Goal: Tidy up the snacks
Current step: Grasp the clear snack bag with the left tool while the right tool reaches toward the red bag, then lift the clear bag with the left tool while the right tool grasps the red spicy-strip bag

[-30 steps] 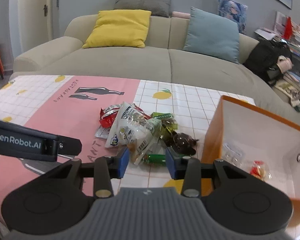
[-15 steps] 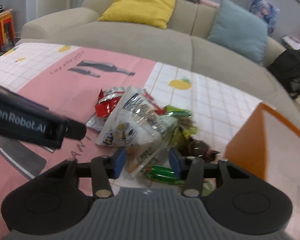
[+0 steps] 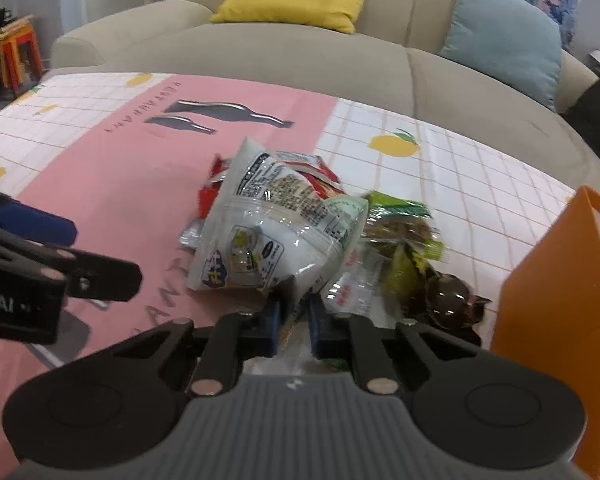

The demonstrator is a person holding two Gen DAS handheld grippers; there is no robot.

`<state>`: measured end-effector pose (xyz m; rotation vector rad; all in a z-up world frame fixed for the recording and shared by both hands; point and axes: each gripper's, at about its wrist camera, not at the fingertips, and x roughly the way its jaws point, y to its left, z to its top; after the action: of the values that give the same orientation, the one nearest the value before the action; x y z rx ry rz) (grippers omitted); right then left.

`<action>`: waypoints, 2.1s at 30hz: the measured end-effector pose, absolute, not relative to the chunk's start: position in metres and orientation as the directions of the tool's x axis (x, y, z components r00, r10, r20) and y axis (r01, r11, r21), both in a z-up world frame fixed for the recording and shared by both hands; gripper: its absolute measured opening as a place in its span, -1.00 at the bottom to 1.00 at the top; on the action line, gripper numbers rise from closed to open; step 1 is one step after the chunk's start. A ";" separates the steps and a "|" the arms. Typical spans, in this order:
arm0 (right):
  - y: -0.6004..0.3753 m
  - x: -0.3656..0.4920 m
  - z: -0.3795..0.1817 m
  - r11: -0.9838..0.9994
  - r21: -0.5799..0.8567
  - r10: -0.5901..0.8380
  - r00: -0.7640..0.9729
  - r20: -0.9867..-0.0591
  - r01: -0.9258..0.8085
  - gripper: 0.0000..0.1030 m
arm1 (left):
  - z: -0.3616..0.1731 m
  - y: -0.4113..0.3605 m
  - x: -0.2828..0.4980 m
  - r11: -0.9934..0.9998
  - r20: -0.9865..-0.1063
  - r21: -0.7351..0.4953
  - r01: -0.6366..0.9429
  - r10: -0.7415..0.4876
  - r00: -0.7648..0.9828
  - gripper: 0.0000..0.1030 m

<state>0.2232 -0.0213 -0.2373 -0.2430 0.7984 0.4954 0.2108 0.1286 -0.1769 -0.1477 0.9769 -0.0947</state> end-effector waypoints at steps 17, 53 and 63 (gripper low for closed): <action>-0.007 0.181 -0.211 0.788 0.036 0.453 0.539 -0.711 -0.615 -0.29 | -0.174 0.163 0.186 0.943 -0.795 -0.311 -0.120 -0.189 0.577 0.72; 0.027 0.221 -0.222 0.840 -0.088 0.339 0.644 -0.686 -0.535 -0.28 | -0.190 0.194 0.215 0.855 -0.766 -0.441 -0.274 -0.200 0.611 0.09; 0.077 0.236 -0.236 0.722 -0.291 0.337 0.686 -0.645 -0.628 -0.34 | -0.184 0.210 0.223 0.886 -0.794 -0.348 -0.307 -0.104 0.599 0.09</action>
<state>0.2363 0.0774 -0.2360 -0.5280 0.5971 0.5694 0.2226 0.2102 -0.1844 -0.4858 0.9299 0.1233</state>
